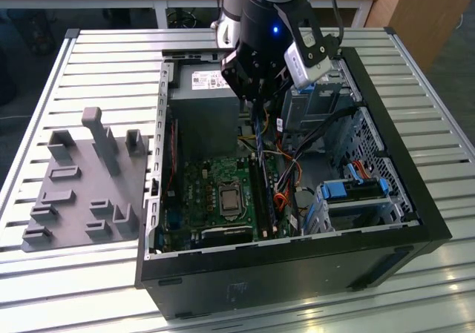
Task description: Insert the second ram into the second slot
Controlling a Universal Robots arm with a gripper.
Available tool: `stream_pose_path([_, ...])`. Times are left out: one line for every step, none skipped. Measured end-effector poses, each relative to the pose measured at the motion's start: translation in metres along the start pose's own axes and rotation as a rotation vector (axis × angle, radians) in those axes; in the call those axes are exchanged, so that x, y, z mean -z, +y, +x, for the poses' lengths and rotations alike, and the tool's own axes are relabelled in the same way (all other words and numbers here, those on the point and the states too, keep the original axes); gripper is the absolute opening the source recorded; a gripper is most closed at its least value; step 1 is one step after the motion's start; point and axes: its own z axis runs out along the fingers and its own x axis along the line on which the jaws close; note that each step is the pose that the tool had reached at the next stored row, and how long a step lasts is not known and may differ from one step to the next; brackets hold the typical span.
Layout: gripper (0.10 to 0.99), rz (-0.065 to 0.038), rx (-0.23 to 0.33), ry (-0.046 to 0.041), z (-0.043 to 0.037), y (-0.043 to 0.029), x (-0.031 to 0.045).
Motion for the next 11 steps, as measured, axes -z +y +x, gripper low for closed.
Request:
stream_pose_path([0.137, 0.0, 0.0, 0.0, 0.0, 0.0, -0.0004])
stream_pose_path([0.137, 0.0, 0.0, 0.0, 0.0, 0.0, -0.0007])
stream_pose_path([0.137, 0.0, 0.0, 0.0, 0.0, 0.0, -0.001])
stream_pose_path([0.137, 0.0, 0.0, 0.0, 0.0, 0.0, -0.0013])
stream_pose_path([0.137, 0.0, 0.0, 0.0, 0.0, 0.0, -0.0016])
stream_pose_path([0.137, 0.0, 0.0, 0.0, 0.0, -0.0001, -0.0019])
stream_pose_path([0.137, 0.0, 0.0, 0.0, 0.0, -0.0001, -0.0023])
stream_pose_path([0.137, 0.0, 0.0, 0.0, 0.0, -0.0001, -0.0026])
stream_pose_path([0.137, 0.0, 0.0, 0.0, 0.0, -0.0001, -0.0028])
stream_pose_path([0.137, 0.0, 0.0, 0.0, 0.0, -0.0001, -0.0031])
stream_pose_path([0.137, 0.0, 0.0, 0.0, 0.0, -0.0001, -0.0033])
